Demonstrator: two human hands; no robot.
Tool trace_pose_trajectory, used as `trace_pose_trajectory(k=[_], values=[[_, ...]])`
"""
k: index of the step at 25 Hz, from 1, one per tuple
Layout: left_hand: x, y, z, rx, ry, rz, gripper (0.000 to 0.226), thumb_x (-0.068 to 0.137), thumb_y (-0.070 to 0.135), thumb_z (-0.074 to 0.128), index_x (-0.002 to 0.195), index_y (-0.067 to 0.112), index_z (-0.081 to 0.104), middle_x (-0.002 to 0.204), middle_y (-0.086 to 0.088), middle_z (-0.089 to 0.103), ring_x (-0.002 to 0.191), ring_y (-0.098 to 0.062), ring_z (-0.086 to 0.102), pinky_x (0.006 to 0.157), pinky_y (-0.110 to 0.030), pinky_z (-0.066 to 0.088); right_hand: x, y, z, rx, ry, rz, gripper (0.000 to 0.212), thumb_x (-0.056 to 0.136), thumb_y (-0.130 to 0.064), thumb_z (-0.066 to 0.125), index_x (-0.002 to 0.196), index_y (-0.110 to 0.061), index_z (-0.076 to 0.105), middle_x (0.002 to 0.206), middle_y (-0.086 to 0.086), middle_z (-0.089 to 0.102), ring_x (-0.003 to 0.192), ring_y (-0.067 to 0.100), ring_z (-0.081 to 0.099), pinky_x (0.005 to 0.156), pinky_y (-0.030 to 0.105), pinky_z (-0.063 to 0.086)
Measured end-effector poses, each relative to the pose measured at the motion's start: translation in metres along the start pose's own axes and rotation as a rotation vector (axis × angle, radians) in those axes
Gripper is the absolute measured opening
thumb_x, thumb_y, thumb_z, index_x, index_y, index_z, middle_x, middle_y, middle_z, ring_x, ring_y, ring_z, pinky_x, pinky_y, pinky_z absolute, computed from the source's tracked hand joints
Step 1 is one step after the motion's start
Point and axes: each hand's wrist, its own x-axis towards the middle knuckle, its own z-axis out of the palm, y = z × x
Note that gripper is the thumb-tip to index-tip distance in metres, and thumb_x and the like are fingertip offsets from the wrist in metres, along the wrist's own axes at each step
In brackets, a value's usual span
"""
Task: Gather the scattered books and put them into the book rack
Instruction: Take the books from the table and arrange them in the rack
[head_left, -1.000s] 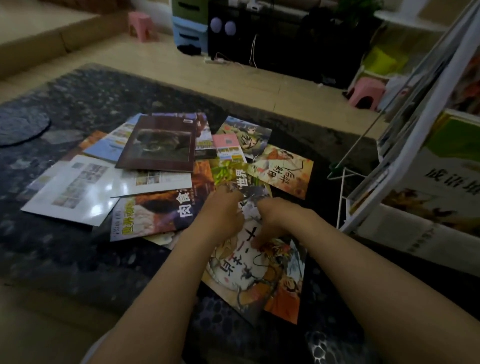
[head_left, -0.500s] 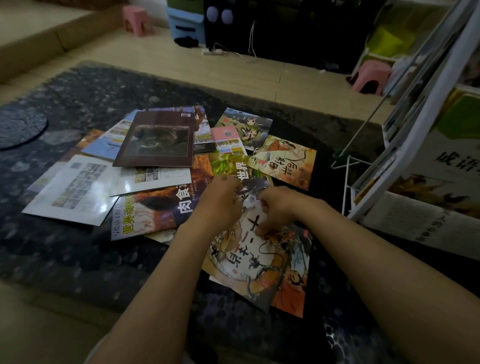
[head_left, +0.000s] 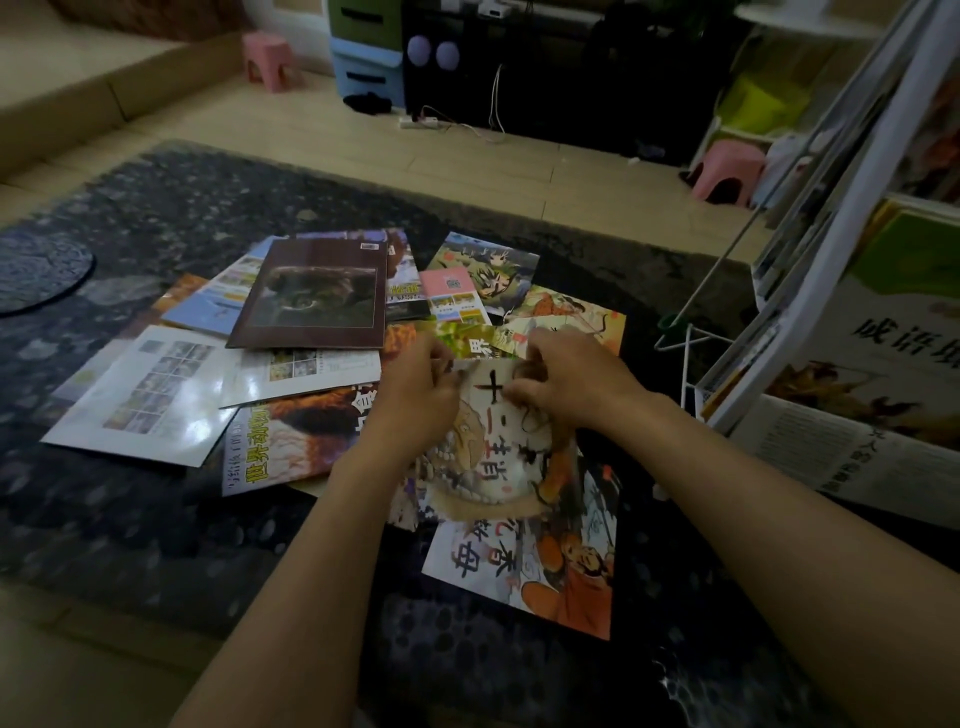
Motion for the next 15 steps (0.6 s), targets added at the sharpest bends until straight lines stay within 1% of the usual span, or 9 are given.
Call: trace_pose_trajectory(k=[2,4,6,7,9,10,12,14,15], values=[[0.002,0.003,-0.004,-0.155,0.145,-0.050,0.006,0.095,0.011,0.056,0.096,0.015,0.051,0.092,-0.001,0.054,0.087,-0.020,0.054,0.073,-0.037,0.048,0.003,-0.004,-0.010,0.246,0.142,0.079,0.054,0.083,-0.049,0.073,0.123,-0.028,0.044,0.117,0.001,0.049,0.102,0.019,0.051,0.084,0.042,0.052],[0.003,0.006,-0.006,-0.327,0.266,-0.145,0.007,0.094,0.012,0.057,0.094,0.018,0.053,0.094,-0.002,0.057,0.088,-0.020,0.059,0.076,-0.043,0.053,0.004,-0.005,-0.020,0.449,0.153,0.201,0.070,0.085,-0.038,0.075,0.139,-0.022,0.033,0.114,-0.002,0.046,0.100,0.017,0.051,0.086,0.039,0.053],[0.003,0.006,-0.007,-0.461,0.328,-0.225,0.010,0.092,0.013,0.059,0.090,0.021,0.053,0.096,-0.004,0.061,0.088,-0.021,0.063,0.077,-0.046,0.058,0.006,-0.002,-0.023,0.430,0.056,0.244,0.064,0.085,-0.033,0.076,0.135,-0.017,0.040,0.115,-0.001,0.053,0.100,0.019,0.055,0.087,0.039,0.055],[0.004,0.004,-0.008,-0.458,0.346,-0.228,0.010,0.091,0.014,0.061,0.089,0.021,0.054,0.095,-0.004,0.061,0.088,-0.021,0.063,0.077,-0.047,0.058,0.007,0.001,-0.022,0.379,0.045,0.217,0.057,0.085,-0.030,0.075,0.132,-0.017,0.046,0.120,0.002,0.057,0.105,0.021,0.057,0.089,0.039,0.054],[0.004,0.001,-0.008,-0.330,0.357,-0.149,0.010,0.088,0.014,0.063,0.088,0.020,0.054,0.091,-0.004,0.061,0.084,-0.018,0.062,0.073,-0.040,0.058,0.007,0.003,-0.022,0.368,0.117,0.150,0.047,0.088,-0.020,0.070,0.132,-0.021,0.054,0.126,0.002,0.060,0.112,0.022,0.058,0.090,0.035,0.052],[0.002,-0.001,-0.008,-0.259,0.356,-0.087,0.010,0.087,0.013,0.063,0.089,0.018,0.054,0.087,-0.004,0.061,0.079,-0.015,0.060,0.068,-0.032,0.055,0.007,0.002,-0.024,0.392,0.162,0.116,0.044,0.089,-0.015,0.067,0.131,-0.023,0.055,0.124,0.001,0.061,0.111,0.021,0.058,0.088,0.034,0.051],[-0.001,-0.001,-0.007,-0.170,0.336,0.042,0.016,0.086,0.007,0.062,0.097,0.017,0.055,0.081,-0.003,0.059,0.069,-0.012,0.055,0.056,-0.016,0.044,0.008,0.001,-0.032,0.376,0.229,0.026,0.045,0.091,-0.012,0.062,0.132,-0.028,0.054,0.118,0.002,0.060,0.107,0.021,0.057,0.087,0.035,0.051],[-0.004,0.002,-0.006,-0.154,0.287,0.165,0.039,0.084,0.003,0.061,0.119,0.019,0.053,0.080,-0.002,0.060,0.065,-0.011,0.056,0.053,-0.015,0.042,0.007,-0.001,-0.038,0.251,0.211,-0.075,0.051,0.093,-0.013,0.060,0.138,-0.033,0.049,0.113,0.004,0.054,0.105,0.023,0.054,0.085,0.037,0.050],[-0.005,0.004,-0.006,-0.161,0.258,0.236,0.055,0.084,0.001,0.061,0.132,0.023,0.046,0.083,0.001,0.062,0.065,-0.009,0.057,0.054,-0.014,0.042,0.004,-0.004,-0.040,0.173,0.181,-0.128,0.055,0.093,-0.014,0.059,0.141,-0.035,0.046,0.110,0.002,0.049,0.102,0.022,0.051,0.080,0.036,0.048]])
